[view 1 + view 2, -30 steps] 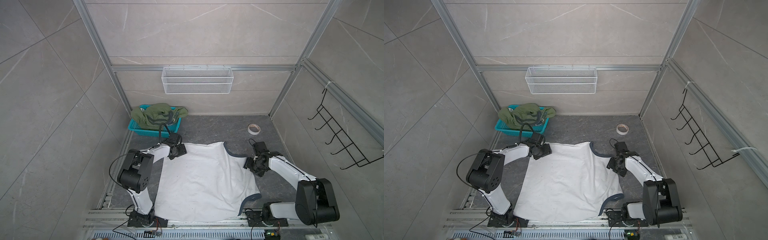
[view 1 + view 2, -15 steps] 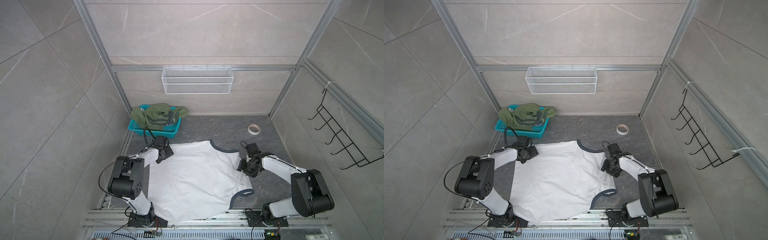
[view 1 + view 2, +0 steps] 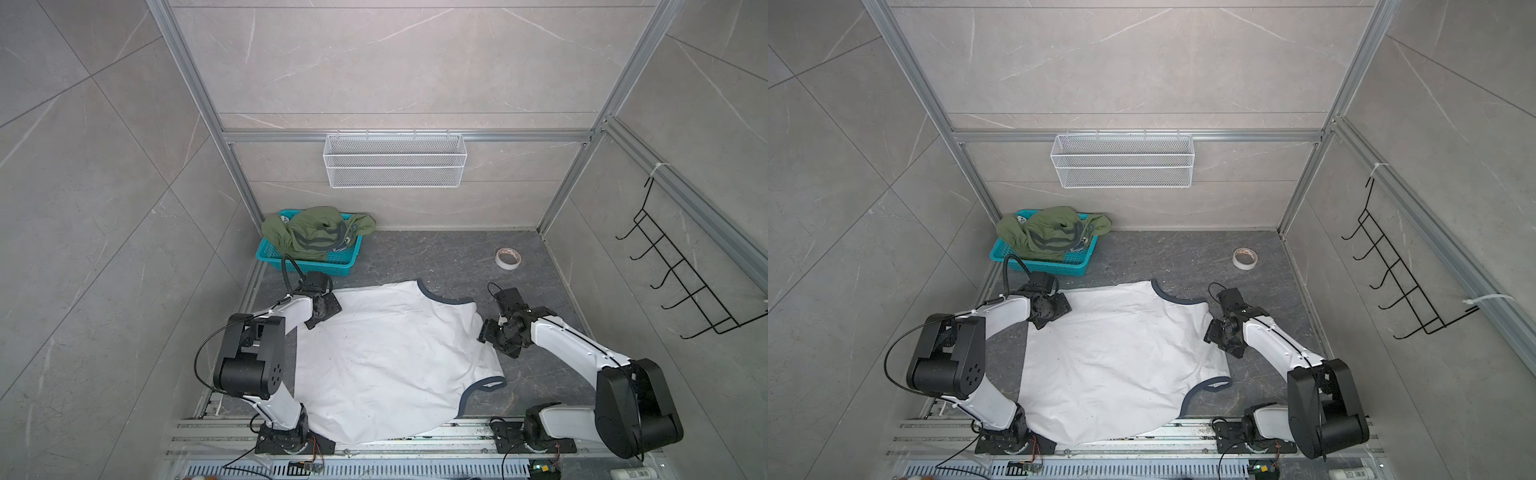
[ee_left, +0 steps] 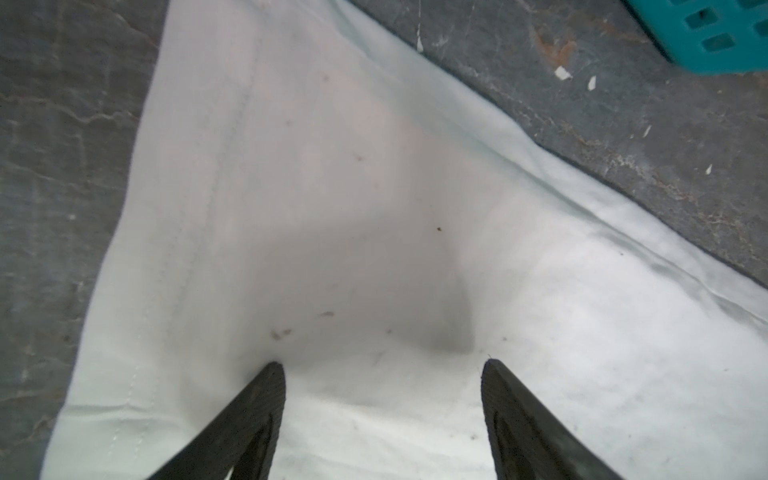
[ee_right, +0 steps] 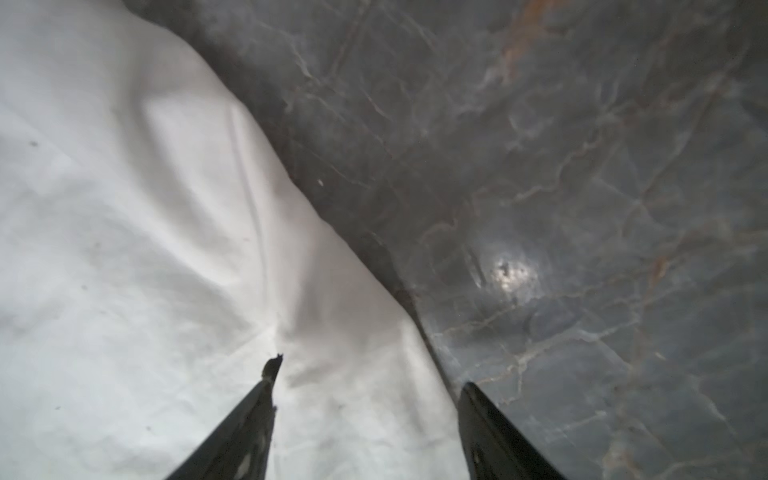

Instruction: Fold and stack the tank tops

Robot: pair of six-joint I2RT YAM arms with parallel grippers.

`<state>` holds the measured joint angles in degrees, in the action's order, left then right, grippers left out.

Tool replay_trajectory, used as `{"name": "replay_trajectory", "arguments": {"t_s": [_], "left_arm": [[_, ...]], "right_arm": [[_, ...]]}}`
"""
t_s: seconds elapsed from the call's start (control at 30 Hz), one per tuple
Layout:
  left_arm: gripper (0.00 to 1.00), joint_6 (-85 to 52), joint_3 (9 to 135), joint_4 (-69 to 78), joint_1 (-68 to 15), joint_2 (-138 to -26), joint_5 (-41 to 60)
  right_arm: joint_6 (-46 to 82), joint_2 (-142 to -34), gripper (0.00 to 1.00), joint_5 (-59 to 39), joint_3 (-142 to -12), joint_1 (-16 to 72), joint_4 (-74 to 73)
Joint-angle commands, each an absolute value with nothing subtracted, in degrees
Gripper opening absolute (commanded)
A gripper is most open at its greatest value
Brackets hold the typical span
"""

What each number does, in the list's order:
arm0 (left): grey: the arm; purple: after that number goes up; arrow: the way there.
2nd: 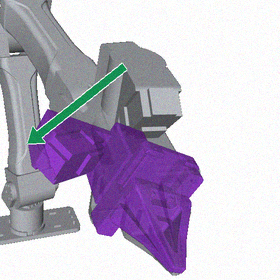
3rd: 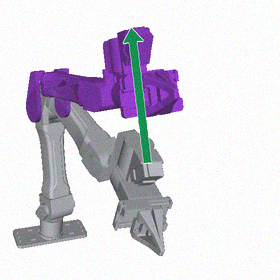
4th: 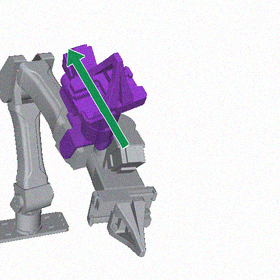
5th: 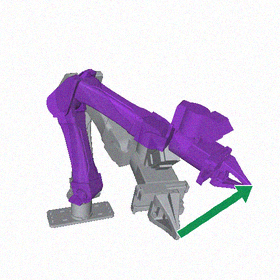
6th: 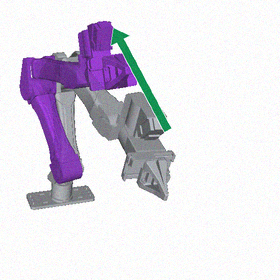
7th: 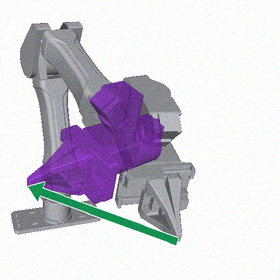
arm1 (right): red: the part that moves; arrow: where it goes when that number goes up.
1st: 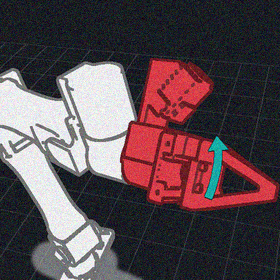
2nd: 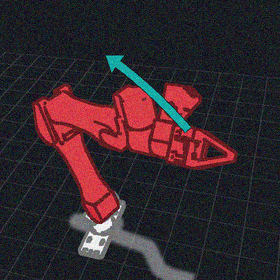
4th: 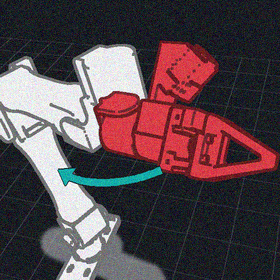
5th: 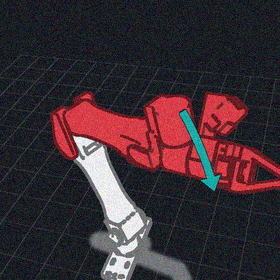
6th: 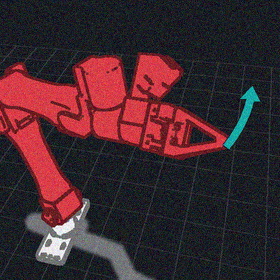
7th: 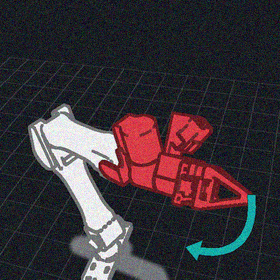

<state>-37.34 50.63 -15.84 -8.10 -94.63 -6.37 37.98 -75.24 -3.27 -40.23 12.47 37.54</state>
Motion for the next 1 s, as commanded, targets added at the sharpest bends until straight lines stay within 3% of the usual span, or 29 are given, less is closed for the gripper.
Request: {"name": "replay_trajectory", "arguments": {"t_s": [0.0, 0.13, 0.27, 0.5, 0.67, 0.83, 0.9, 0.97], "left_arm": [[0.78, -36.75, 50.30, -18.73, -7.91, -94.13, -7.17], [0.78, -36.68, 50.33, -18.57, -7.91, -94.39, -7.03], [0.78, -36.99, 50.09, -18.25, -7.91, -94.48, -6.92], [0.78, -36.78, 49.96, -18.23, -7.91, -94.40, -7.06], [0.78, -36.72, 50.14, -18.30, -7.91, -94.48, -6.82], [0.78, -36.65, 50.18, -18.45, -7.91, -94.22, -6.88], [0.78, -36.55, 50.13, -18.55, -7.91, -94.13, -7.04], [0.78, -36.48, 50.23, -18.72, -7.91, -94.04, -7.29]], "right_arm": [[41.45, -69.93, 0.71, -3.43, -37.72, 13.73, 42.55], [46.14, -64.49, 0.73, -4.83, -35.14, 15.16, 46.20], [52.42, -58.89, 0.73, 0.95, -33.68, 17.94, 51.76], [59.83, -50.82, 0.64, 5.47, -29.73, 18.06, 55.30], [58.91, -55.28, 0.61, -3.21, -27.01, 18.10, 45.99], [58.75, -57.54, 0.56, -5.65, -26.40, 18.61, 43.05], [58.71, -59.26, 0.51, -6.54, -26.27, 18.87, 42.11], [57.22, -60.45, 0.39, -5.65, -27.14, 19.06, 42.47]]}}
